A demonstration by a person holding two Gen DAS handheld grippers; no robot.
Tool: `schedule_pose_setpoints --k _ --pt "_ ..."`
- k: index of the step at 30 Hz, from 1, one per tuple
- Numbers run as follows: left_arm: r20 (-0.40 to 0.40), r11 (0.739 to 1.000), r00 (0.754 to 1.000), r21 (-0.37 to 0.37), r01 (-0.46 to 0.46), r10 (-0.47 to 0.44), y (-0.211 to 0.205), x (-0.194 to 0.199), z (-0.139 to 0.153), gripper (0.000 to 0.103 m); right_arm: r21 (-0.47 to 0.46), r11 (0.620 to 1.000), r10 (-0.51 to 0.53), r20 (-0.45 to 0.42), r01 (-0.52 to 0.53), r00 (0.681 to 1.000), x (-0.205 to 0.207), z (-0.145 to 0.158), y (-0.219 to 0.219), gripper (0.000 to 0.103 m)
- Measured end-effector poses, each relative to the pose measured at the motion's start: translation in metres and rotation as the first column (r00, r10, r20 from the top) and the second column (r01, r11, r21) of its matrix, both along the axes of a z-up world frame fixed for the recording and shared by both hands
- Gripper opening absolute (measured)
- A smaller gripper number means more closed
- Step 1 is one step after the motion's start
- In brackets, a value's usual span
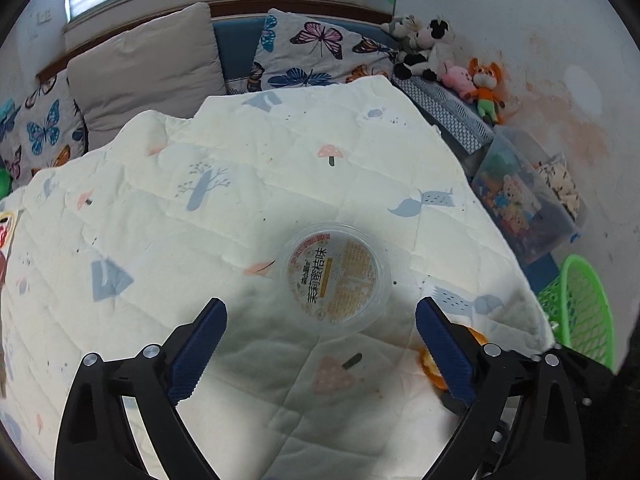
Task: Collect trash
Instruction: 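Grasp the clear pudding cup with the left gripper while the right grasps the orange peel, then carry the orange peel with the right gripper over the basket while the left carries the cup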
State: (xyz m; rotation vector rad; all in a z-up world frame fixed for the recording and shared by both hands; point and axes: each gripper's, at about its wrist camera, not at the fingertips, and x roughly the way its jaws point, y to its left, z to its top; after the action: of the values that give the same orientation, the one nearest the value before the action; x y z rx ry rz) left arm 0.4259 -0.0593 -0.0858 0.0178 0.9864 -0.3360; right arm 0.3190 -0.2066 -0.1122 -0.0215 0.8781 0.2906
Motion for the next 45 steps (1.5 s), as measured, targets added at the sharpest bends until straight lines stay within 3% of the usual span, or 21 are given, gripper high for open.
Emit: schedule_pose_setpoints --k 7,13,18,23,36,45 --pt "-0.017 1.000 1.000 -0.027 -0.010 0.010 -0.002 0.014 -0.010 0.092 0.011 1.000 -0.011 0.000 0.011 1.000 -0.007 0.002 -0.009 0.044" --pt "-0.010 1.000 1.000 -0.004 -0.008 0.008 -0.012 0.017 -0.016 0.092 0.015 1.000 -0.026 0.003 0.026 1.000 -0.013 0.004 -0.017 0.044" --pt "-0.035 1.000 0.999 -0.004 -0.011 0.011 -0.014 0.021 -0.023 0.065 0.014 0.999 -0.043 0.007 0.043 0.999 -0.016 0.007 -0.025 0.044" --pt "-0.003 1.000 1.000 0.003 -0.021 0.021 -0.013 0.012 -0.019 0.065 0.019 0.998 -0.060 0.017 0.060 0.998 -0.029 0.011 -0.031 0.044" --pt "0.094 0.999 0.995 -0.017 0.030 -0.028 -0.015 -0.064 0.042 0.065 0.035 0.993 -0.113 0.057 0.111 0.992 -0.083 0.032 -0.059 0.044" --pt "0.103 0.997 0.993 -0.052 0.064 -0.058 -0.030 -0.117 0.061 0.065 0.035 0.985 -0.169 0.084 0.167 0.982 -0.126 0.044 -0.090 0.044"
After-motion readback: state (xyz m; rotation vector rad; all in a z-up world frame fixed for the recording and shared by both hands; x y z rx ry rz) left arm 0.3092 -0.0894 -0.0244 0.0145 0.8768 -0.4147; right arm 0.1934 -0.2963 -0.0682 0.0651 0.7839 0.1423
